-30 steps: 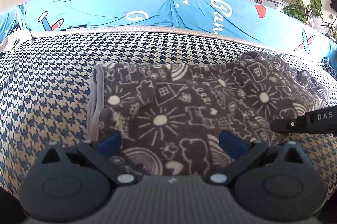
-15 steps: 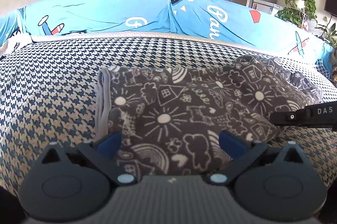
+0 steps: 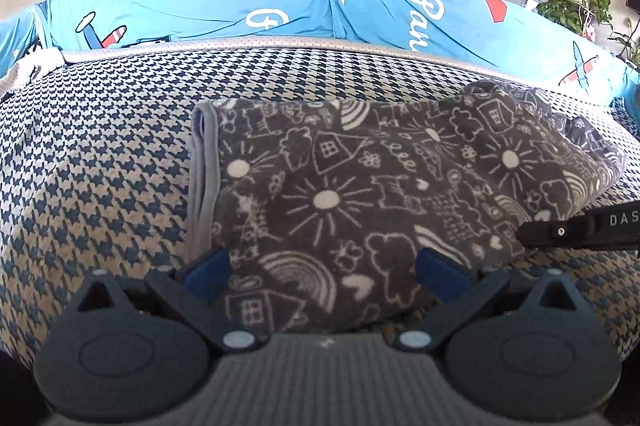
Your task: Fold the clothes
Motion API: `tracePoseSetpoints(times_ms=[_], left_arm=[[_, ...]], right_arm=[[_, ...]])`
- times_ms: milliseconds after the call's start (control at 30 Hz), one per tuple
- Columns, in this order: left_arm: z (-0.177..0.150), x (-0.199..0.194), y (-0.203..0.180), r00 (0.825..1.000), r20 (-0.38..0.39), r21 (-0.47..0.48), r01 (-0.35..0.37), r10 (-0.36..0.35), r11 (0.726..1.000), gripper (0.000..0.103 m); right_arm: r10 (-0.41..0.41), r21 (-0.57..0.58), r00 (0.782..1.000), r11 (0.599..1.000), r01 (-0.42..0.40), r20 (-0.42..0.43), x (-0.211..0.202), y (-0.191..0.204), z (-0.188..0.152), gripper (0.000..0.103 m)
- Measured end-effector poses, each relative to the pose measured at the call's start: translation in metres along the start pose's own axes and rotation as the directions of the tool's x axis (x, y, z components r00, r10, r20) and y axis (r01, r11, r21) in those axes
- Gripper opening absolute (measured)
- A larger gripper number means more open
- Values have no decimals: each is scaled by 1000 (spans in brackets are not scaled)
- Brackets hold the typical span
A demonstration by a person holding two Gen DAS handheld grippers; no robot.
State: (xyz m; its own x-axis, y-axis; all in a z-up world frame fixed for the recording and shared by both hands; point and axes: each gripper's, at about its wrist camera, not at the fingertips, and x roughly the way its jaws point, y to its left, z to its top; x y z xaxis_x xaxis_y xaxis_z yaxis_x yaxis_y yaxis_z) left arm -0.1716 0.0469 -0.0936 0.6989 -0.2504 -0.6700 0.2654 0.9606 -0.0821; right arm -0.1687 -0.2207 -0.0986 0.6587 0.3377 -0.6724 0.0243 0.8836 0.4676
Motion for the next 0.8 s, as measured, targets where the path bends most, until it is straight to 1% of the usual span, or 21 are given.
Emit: tracePoseSetpoints(times_ms=[200, 267, 333, 367, 400, 433, 467, 500, 600, 633, 700, 800], left_arm=[[-2, 3, -4, 1000, -16, 33, -15, 16, 999, 103], [-2, 2, -4, 1000, -14, 31, -13, 13, 999, 103], [0, -2, 0, 1000, -1, 6, 1, -1, 1000, 103], [2, -6, 2, 1000, 10, -12, 13, -13, 1000, 103], [5, -10, 5, 1000, 22, -27, 21, -21, 999, 103], [9, -15, 8, 999, 35, -39, 23, -21, 999, 103], [13, -19, 10, 999, 47, -49, 19, -17, 999, 103], [18, -20, 13, 999, 49, -55, 7, -4, 998, 103], [30, -19, 27, 1000, 14, -86, -15, 16, 996, 103], [33, -17, 33, 1000, 2, -105, -12, 13, 994, 103], [37, -14, 44, 1000, -23, -139, -7, 4, 990, 103], [44, -9, 57, 998, -60, -165, -8, -2, 986, 103]], right_arm=[[-9, -3, 1000, 1000, 9, 6, -2, 2, -1, 0], [-11, -19, 1000, 1000, 11, 15, -4, 5, -2, 1], [4, -56, 1000, 998, -2, 30, -8, 11, -3, 15], [13, -76, 999, 997, -10, 41, -10, 15, -4, 20], [27, -100, 998, 995, -21, 59, -14, 20, -5, 28], [39, -127, 996, 992, -29, 76, -17, 26, -6, 38], [47, -159, 994, 987, -32, 94, -20, 32, -8, 42], [56, -191, 992, 981, -34, 112, -23, 38, -11, 50], [91, -276, 986, 960, -50, 138, -26, 54, -16, 59], [105, -300, 984, 952, -58, 142, -27, 59, -18, 66], [136, -341, 981, 936, -83, 136, -25, 71, -23, 75], [149, -403, 982, 911, -88, 120, -20, 89, -31, 78]])
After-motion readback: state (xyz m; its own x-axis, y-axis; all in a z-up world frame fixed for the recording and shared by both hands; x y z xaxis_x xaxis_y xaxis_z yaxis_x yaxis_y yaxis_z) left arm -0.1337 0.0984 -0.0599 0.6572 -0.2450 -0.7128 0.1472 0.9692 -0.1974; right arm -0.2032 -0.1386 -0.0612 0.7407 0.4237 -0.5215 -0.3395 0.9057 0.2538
